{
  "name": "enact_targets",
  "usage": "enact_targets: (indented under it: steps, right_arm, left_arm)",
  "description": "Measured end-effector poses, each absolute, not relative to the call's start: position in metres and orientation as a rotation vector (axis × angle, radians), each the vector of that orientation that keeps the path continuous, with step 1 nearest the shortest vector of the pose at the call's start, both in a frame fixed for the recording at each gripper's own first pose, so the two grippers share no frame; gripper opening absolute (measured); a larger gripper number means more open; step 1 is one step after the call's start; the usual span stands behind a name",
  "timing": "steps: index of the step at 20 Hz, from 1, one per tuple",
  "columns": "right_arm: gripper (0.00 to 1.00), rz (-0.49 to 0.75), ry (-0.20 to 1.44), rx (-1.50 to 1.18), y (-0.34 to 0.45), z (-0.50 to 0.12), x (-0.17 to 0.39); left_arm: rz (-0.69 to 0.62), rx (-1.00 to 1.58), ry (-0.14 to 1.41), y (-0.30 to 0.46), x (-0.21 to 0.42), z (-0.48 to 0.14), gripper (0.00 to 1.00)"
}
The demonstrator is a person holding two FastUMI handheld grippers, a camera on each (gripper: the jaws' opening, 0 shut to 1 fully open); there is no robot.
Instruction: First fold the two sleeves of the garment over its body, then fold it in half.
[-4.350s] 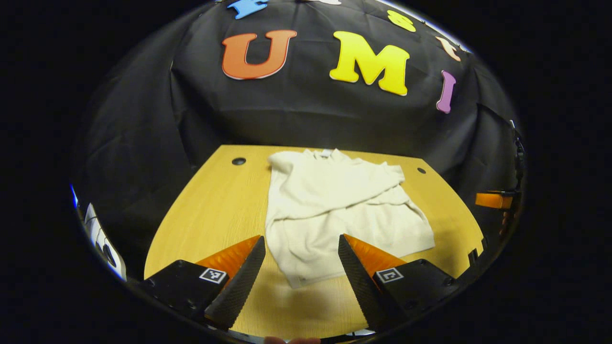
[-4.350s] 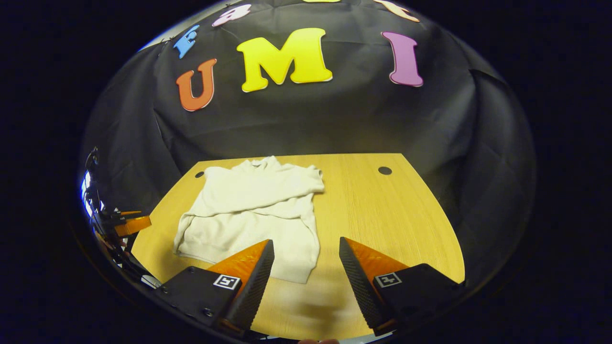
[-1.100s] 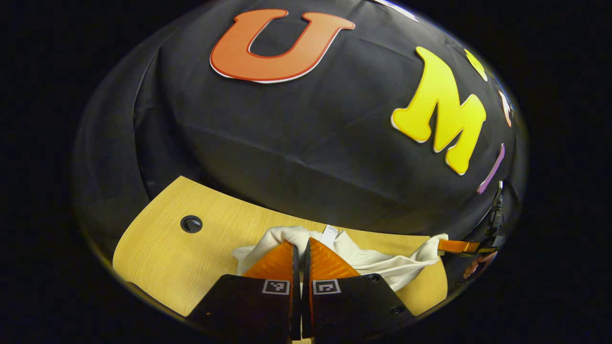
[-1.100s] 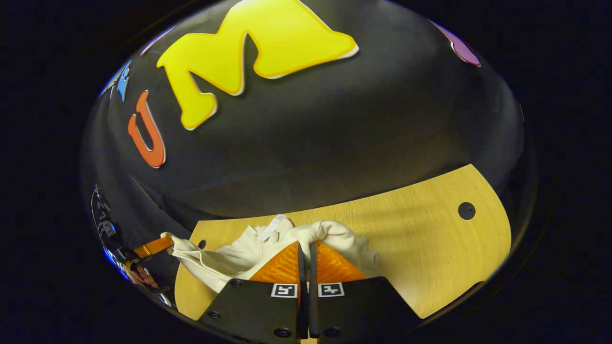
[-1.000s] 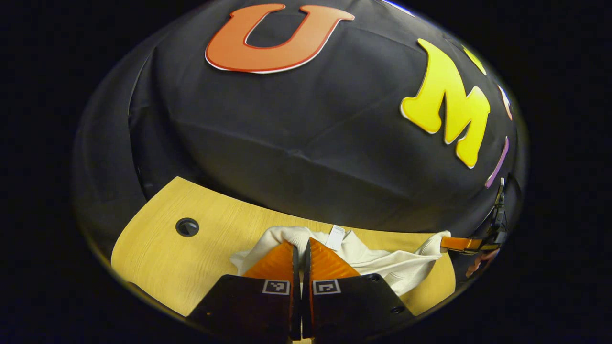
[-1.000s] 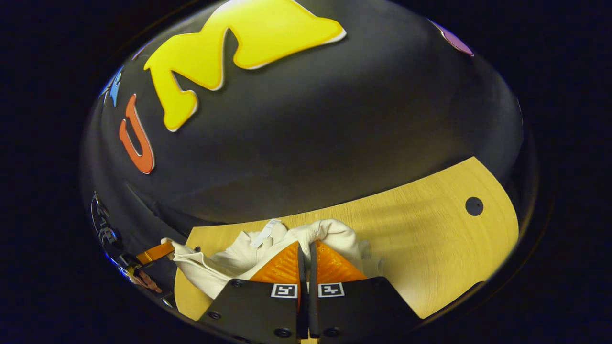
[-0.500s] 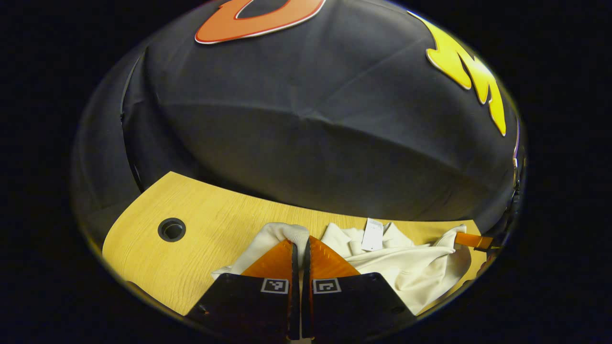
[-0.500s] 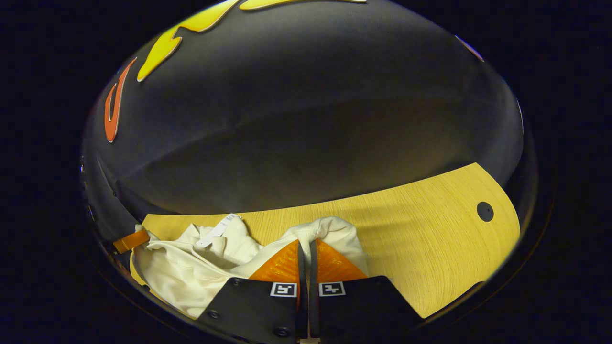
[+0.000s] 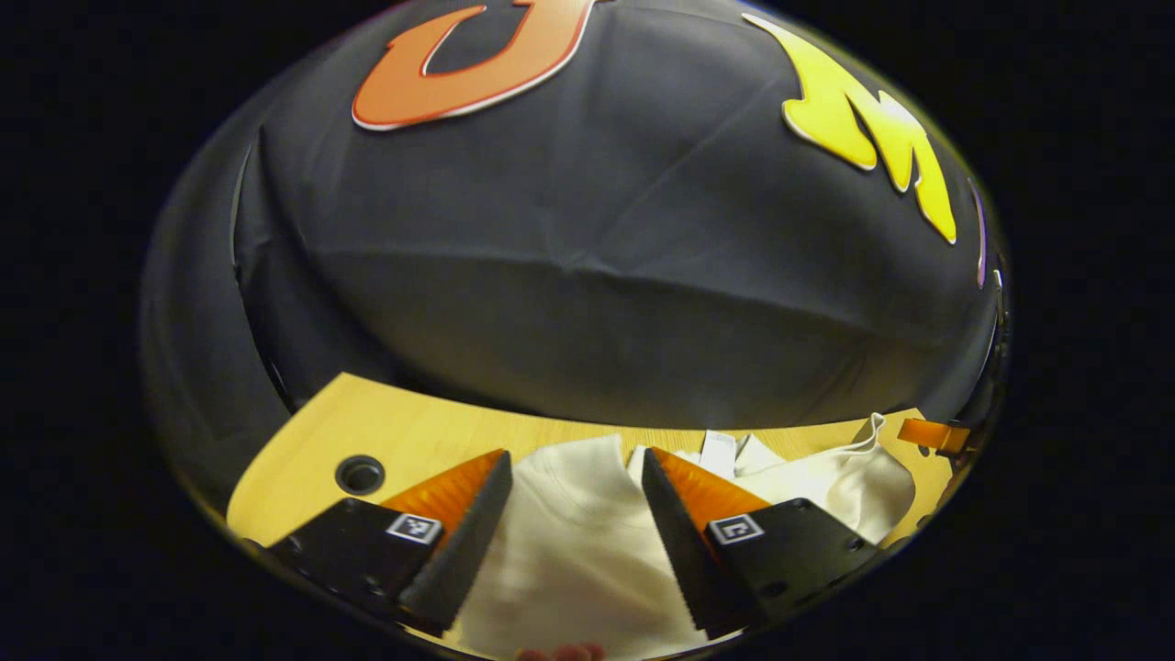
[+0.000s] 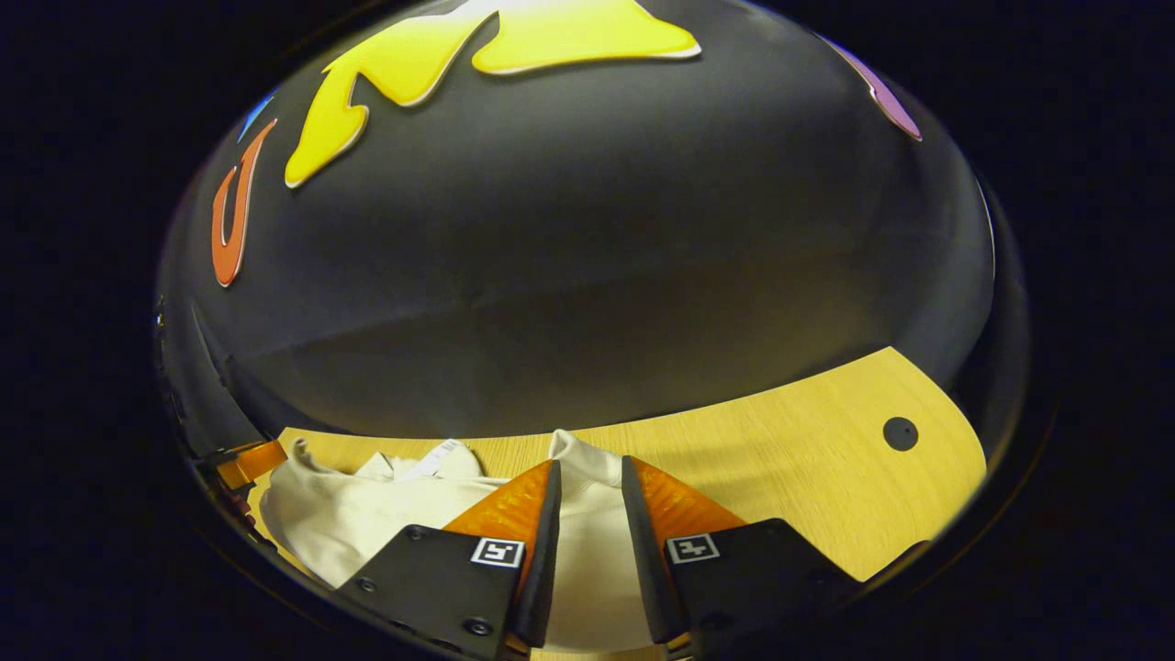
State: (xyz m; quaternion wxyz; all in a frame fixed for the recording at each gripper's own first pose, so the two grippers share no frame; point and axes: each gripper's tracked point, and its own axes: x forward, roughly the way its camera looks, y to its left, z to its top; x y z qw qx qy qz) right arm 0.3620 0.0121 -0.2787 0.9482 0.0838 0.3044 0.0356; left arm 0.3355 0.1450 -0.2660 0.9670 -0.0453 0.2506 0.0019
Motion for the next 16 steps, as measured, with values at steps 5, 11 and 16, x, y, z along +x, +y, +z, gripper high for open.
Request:
enact_targets:
  steps: [5, 11, 16]
  right_arm:
    - [0.76, 0.080, 0.570, 0.139, 0.008, -0.226, 0.315]
    - [0.81, 0.160, 0.395, 0.034, 0.026, -0.097, 0.228]
    - [0.86, 0.204, 0.199, -0.001, 0.038, 0.005, 0.153]
  left_arm:
    - [0.034, -0.065, 0.399, 0.156, 0.297, -0.190, 0.99]
    - [0.078, -0.031, 0.217, 0.149, 0.211, -0.057, 0.98]
    - [0.032, -0.007, 0.062, 0.119, 0.139, 0.037, 0.98]
